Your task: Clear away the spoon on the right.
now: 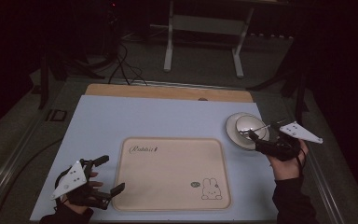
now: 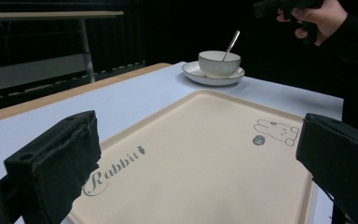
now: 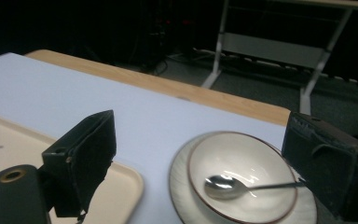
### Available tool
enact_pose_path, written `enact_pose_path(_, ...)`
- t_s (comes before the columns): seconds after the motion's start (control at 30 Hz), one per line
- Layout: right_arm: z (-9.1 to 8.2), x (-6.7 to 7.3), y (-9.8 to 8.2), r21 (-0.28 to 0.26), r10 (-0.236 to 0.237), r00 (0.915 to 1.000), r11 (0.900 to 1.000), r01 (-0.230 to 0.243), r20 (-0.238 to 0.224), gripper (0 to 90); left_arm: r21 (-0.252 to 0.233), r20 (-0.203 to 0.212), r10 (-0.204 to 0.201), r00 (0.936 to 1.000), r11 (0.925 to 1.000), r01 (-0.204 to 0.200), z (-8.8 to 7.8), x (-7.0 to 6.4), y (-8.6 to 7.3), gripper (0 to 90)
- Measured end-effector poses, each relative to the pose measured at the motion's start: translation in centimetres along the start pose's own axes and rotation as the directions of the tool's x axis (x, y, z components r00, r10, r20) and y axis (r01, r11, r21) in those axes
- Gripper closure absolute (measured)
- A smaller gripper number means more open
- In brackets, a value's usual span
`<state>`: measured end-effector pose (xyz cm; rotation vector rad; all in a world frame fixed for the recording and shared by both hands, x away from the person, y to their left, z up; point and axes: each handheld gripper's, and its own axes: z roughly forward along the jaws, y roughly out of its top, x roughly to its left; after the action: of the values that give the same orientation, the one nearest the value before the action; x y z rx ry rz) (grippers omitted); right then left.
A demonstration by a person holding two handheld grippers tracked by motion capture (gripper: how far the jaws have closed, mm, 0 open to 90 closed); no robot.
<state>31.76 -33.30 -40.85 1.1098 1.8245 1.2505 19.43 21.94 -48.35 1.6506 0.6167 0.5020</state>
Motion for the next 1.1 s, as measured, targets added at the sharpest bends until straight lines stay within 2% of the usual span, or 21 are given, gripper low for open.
enact_pose_path(0.23, 0.4, -1.8, -0.6, 0.02, 0.03, 0.9982, 0.999, -0.032, 0.052, 10.0, 0.008, -0.002, 0.006, 1.0, 0.9999, -0.006, 0.0, 0.0, 0.0, 0.0)
enact_pose_path(0.4, 0.8, -3.0, -1.7, 0.047, 0.06, 0.9957, 0.997, -0.063, 0.07, 10.7, 0.009, -0.002, 0.007, 1.0, 0.9999, -0.007, 0.1, 0.0, -0.1, 0.0)
enact_pose_path(0.53, 1.1, -3.9, -2.7, 0.072, 0.075, 0.9912, 0.994, -0.083, 0.109, 14.6, 0.012, 0.0, 0.007, 1.0, 0.9999, -0.007, 0.1, 0.0, -0.1, 0.0)
enact_pose_path(0.73, 1.4, -5.4, -3.3, 0.079, 0.125, 0.9838, 0.988, -0.136, 0.129, 18.7, 0.014, 0.001, 0.008, 1.0, 0.9999, -0.008, 0.2, -0.1, -0.1, 0.0)
enact_pose_path(0.8, 1.6, -6.2, -3.5, 0.074, 0.152, 0.9781, 0.984, -0.163, 0.143, 22.2, 0.014, 0.001, 0.007, 1.0, 0.9999, -0.007, 0.2, 0.0, -0.1, 0.0)
enact_pose_path(1.0, 2.2, -7.9, -3.9, 0.072, 0.207, 0.9645, 0.973, -0.221, 0.165, 23.6, 0.02, 0.006, 0.004, 1.0, 0.9998, -0.004, 0.3, 0.0, -0.2, 0.0)
enact_pose_path(1.1, 2.7, -8.7, -4.3, 0.074, 0.245, 0.9544, 0.963, -0.261, 0.17, 26.4, 0.025, 0.008, 0.002, 1.0, 0.9997, -0.002, 0.4, 0.0, -0.3, 0.0)
